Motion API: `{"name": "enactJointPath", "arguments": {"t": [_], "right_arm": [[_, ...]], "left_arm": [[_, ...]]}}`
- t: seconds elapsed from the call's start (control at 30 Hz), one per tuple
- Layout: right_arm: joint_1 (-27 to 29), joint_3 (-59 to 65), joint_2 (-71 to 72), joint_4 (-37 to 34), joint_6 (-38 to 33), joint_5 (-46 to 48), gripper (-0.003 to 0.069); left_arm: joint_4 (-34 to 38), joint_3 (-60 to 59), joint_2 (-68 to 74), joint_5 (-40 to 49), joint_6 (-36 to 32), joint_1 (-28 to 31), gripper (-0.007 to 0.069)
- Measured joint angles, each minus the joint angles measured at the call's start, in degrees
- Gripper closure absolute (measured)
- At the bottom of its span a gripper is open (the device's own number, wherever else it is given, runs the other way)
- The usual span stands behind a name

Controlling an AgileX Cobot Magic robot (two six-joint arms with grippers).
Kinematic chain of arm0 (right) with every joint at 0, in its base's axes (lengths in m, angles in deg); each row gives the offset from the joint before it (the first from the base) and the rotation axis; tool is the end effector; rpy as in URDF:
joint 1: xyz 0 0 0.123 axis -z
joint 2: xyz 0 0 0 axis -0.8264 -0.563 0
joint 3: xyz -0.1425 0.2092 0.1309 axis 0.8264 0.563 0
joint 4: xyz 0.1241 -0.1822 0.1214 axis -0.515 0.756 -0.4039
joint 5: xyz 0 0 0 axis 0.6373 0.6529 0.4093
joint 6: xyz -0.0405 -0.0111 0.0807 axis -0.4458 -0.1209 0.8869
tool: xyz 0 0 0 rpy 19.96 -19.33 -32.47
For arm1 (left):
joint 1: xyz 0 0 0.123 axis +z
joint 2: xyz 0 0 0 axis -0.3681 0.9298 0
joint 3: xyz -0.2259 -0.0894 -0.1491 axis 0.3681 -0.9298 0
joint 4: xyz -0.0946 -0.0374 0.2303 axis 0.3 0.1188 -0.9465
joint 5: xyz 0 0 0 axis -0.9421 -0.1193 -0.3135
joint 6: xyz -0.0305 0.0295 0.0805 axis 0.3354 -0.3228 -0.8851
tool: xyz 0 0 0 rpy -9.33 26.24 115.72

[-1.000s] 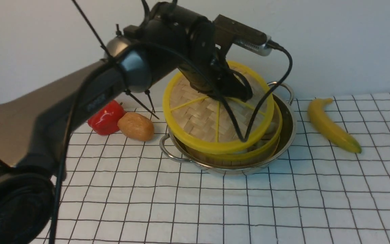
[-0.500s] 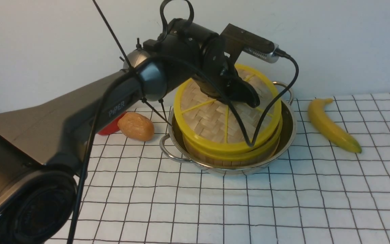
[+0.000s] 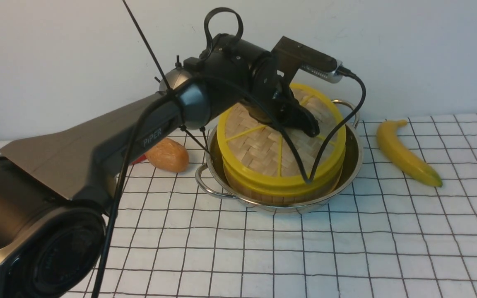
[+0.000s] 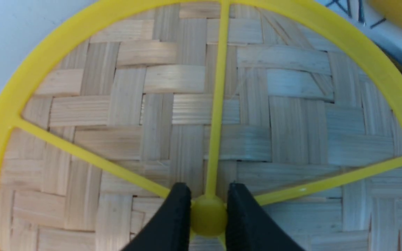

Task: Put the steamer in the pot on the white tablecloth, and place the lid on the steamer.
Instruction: 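Place the yellow bamboo steamer lid onto the steamer in the pot with the left gripper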

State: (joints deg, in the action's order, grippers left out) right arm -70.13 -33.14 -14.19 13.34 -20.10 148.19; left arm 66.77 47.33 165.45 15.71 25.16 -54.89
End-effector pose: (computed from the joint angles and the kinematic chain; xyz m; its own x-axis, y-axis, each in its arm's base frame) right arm 0.0284 0.0276 0.4571 -0.4677 -0.0763 -0.8806 -0.4085 0.9022 0.1387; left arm 0.4287 -0.2694 0.2397 -0.5883 0.5144 -0.6239 0.5534 0.8187 0.1533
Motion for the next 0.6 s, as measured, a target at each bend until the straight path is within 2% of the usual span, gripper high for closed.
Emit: {"name": "enactJointPath", "arguments": {"t": [0.6], "right_arm": [[0.0, 0.0, 0.0, -0.2, 0.0, 0.0, 0.0645]], "left_arm": [[0.0, 0.0, 0.0, 0.3, 0.1, 0.0, 0.0504]]}}
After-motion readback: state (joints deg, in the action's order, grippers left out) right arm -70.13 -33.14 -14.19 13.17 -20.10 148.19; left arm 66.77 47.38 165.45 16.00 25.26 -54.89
